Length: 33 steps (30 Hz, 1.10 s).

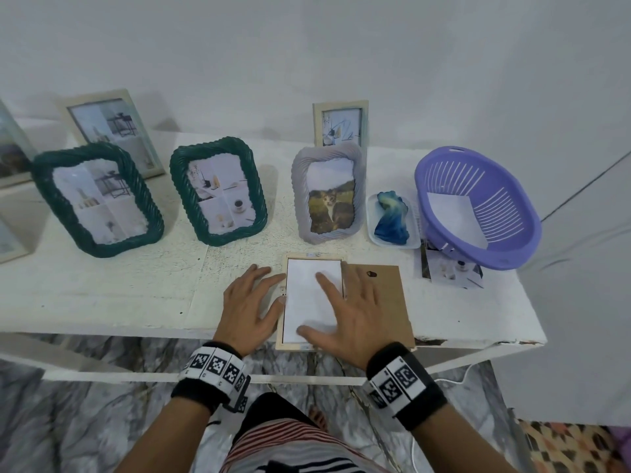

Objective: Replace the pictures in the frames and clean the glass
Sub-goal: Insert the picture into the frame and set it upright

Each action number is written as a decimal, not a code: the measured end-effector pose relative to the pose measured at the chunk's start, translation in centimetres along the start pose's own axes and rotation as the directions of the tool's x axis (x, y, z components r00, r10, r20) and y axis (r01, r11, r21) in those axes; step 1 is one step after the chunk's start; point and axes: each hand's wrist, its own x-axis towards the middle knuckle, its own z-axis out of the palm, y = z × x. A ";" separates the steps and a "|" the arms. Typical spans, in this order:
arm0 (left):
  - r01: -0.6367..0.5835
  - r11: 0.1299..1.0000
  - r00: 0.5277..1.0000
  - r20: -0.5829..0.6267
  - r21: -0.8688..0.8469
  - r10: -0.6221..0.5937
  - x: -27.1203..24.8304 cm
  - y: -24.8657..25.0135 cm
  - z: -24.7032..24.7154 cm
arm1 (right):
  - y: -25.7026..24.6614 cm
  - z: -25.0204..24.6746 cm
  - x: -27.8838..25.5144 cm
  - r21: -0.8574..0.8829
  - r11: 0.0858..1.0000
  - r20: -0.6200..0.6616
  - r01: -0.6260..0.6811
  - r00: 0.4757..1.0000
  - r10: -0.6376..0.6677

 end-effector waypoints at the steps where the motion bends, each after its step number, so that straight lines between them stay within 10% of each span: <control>1: 0.004 1.000 1.000 0.000 -0.001 -0.004 0.0 0.1 0.0 | -0.4 0.4 0.5 -0.028 1.000 0.044 0.008 0.999 -0.007; 20: 0.015 1.000 0.999 0.037 0.008 -0.016 0.2 0.0 -0.3 | -0.9 0.2 2.8 -0.059 0.997 0.313 -0.051 0.947 0.067; 27: 0.038 0.999 0.997 0.064 -0.007 -0.037 0.2 0.5 -0.7 | -0.8 -0.2 2.9 -0.055 0.997 0.209 -0.053 0.976 0.063; 33: 0.125 0.922 0.992 0.027 -0.367 -0.124 0.7 3.8 -3.0 | -1.3 -1.0 2.2 0.093 0.994 0.110 -0.050 0.993 0.040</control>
